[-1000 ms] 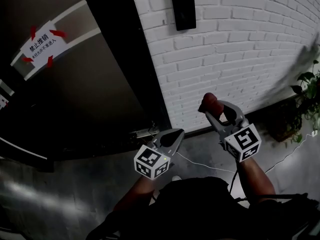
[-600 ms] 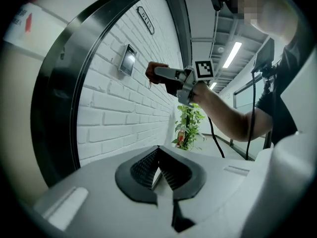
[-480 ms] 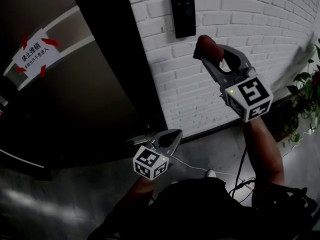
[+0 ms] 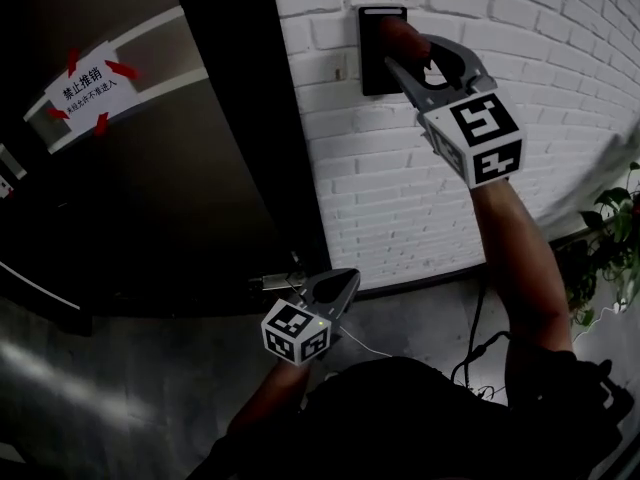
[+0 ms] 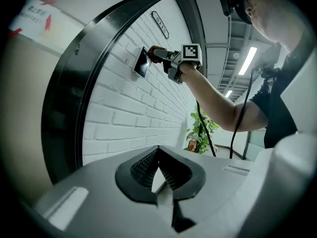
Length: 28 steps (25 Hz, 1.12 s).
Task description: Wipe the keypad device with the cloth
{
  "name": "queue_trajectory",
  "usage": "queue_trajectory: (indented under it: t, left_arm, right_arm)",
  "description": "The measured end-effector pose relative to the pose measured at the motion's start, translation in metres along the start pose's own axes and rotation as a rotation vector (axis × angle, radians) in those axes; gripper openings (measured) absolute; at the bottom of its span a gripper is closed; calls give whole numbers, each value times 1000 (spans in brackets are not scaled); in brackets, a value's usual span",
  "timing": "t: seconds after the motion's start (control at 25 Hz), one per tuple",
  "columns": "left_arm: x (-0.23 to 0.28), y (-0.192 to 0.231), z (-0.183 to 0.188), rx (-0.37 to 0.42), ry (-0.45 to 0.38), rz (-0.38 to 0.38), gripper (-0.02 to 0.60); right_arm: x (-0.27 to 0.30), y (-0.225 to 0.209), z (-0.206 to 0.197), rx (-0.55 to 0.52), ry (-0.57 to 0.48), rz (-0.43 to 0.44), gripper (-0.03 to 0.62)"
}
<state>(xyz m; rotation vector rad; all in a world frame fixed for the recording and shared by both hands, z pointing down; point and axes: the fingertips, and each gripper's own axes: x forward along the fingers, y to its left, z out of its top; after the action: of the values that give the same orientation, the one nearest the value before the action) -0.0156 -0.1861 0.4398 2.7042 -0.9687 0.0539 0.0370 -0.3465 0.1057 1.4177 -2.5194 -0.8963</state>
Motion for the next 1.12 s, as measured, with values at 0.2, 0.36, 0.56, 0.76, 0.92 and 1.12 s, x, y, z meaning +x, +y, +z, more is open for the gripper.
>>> queue_trajectory:
  t: [0.2, 0.36, 0.56, 0.76, 0.92, 1.12]
  left_arm:
    - [-6, 4, -3, -9, -6, 56, 17]
    - [-11, 8, -6, -17, -4, 85, 17]
    - [-14, 12, -12, -22, 7, 98, 17]
    - [-17, 11, -12, -23, 24, 91, 17]
    - [-18, 13, -7, -17, 6, 95, 17]
    - [-20, 15, -10, -17, 12, 98, 17]
  right_arm:
    - [27, -6, 13, -77, -2, -25, 158]
    - [36, -9, 9, -116, 11, -50, 158]
    - [42, -8, 6, -91, 0, -53, 156]
    - [36, -8, -7, -53, 19, -60, 156]
    - [34, -1, -19, -51, 43, -55, 156]
    - [30, 10, -36, -47, 74, -50, 156]
